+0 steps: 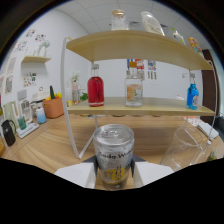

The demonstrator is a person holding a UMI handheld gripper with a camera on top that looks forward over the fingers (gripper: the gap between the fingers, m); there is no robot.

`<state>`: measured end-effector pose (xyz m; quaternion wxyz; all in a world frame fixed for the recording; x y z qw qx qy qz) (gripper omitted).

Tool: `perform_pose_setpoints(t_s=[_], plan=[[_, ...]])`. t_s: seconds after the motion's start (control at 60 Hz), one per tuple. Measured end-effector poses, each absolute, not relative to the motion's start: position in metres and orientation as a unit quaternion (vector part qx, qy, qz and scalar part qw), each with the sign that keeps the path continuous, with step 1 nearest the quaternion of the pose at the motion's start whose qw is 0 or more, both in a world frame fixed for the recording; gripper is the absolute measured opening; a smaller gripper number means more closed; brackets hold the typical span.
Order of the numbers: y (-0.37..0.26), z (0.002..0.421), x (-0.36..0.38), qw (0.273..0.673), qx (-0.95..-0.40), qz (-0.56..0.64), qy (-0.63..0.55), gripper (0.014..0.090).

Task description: Make me a cup of Mojito.

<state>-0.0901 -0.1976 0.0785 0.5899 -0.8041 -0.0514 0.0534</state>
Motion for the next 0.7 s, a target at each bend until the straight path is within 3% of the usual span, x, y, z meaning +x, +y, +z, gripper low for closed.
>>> perform_pose_setpoints(t_s=[0.1,0.167,0.217,0.7], plan=[[-0.200,0.075,-0.087,0.574,-0.816,0.046,-0.053,0.0582],[-0.204,0.077,-0.085,0.562,-0.824,0.040,-0.054,0.0771],[-0.209,0.084,-0.086,0.556,-0.829,0.042,-0.054,0.0860],[-0.321,0.171,-0.064,0.517,-0.856,-0.003,-0.014,0.0860]])
